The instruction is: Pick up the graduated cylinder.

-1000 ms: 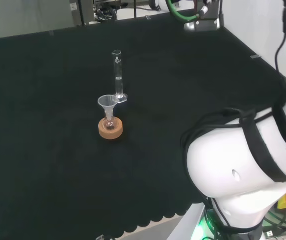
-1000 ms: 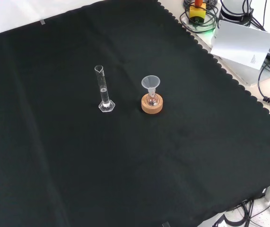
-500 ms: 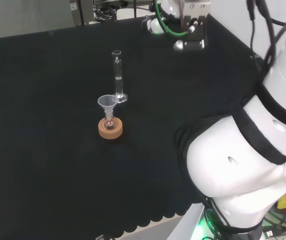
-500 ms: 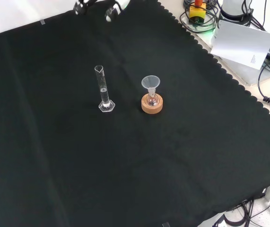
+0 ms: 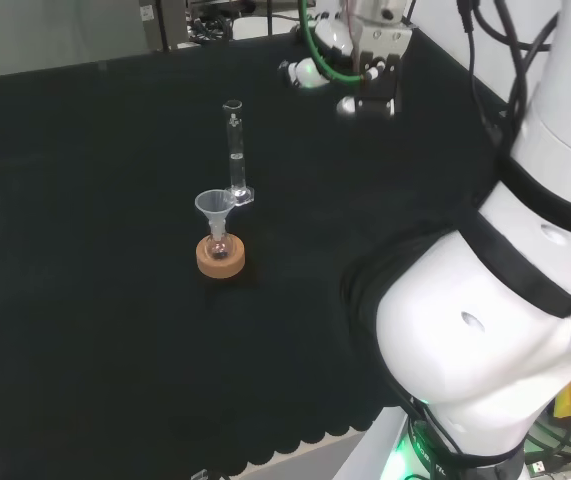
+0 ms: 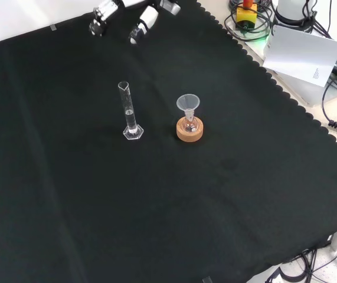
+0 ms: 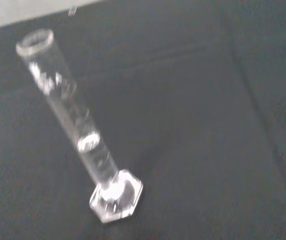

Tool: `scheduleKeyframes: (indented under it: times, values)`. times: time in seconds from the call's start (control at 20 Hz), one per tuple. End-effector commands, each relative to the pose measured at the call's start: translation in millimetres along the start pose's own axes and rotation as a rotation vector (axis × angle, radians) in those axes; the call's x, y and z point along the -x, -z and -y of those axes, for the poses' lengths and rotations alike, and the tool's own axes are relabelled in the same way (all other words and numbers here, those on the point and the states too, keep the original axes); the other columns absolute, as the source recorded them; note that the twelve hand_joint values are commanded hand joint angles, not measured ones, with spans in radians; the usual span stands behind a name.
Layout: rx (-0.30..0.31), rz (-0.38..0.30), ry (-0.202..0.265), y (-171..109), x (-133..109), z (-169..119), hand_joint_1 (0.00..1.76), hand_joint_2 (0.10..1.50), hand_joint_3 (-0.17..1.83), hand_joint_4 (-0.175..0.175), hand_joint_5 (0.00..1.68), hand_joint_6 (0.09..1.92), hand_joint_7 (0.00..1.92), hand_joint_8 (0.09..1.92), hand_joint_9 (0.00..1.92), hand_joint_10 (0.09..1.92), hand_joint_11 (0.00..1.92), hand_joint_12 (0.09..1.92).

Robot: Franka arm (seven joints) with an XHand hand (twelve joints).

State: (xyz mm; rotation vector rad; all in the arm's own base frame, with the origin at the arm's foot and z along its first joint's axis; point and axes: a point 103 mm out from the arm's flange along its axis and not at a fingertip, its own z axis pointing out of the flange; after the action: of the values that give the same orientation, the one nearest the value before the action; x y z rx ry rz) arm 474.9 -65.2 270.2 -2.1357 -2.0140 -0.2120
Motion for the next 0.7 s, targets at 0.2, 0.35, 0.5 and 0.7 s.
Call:
scheduleKeyframes:
  times: [0.2,0.35,0.5,0.7]
  values:
    - [-0.043,-0.24,0.177,-103,1,-23,0.67,1.07,-0.15,-0.039,0.38,0.09,0.27,0.68,0.47,0.67,0.21,1.39]
    - [-0.056,-0.25,0.188,-114,0,-25,0.69,1.06,-0.16,-0.039,0.38,0.09,0.28,0.69,0.46,0.66,0.2,1.39]
    - [-0.063,-0.253,0.199,-121,-1,-26,0.7,1.06,-0.16,-0.039,0.38,0.09,0.29,0.69,0.46,0.66,0.2,1.39]
    - [-0.079,-0.253,0.208,-128,-1,-27,0.76,1.04,-0.17,-0.038,0.4,0.09,0.32,0.7,0.48,0.66,0.2,1.39]
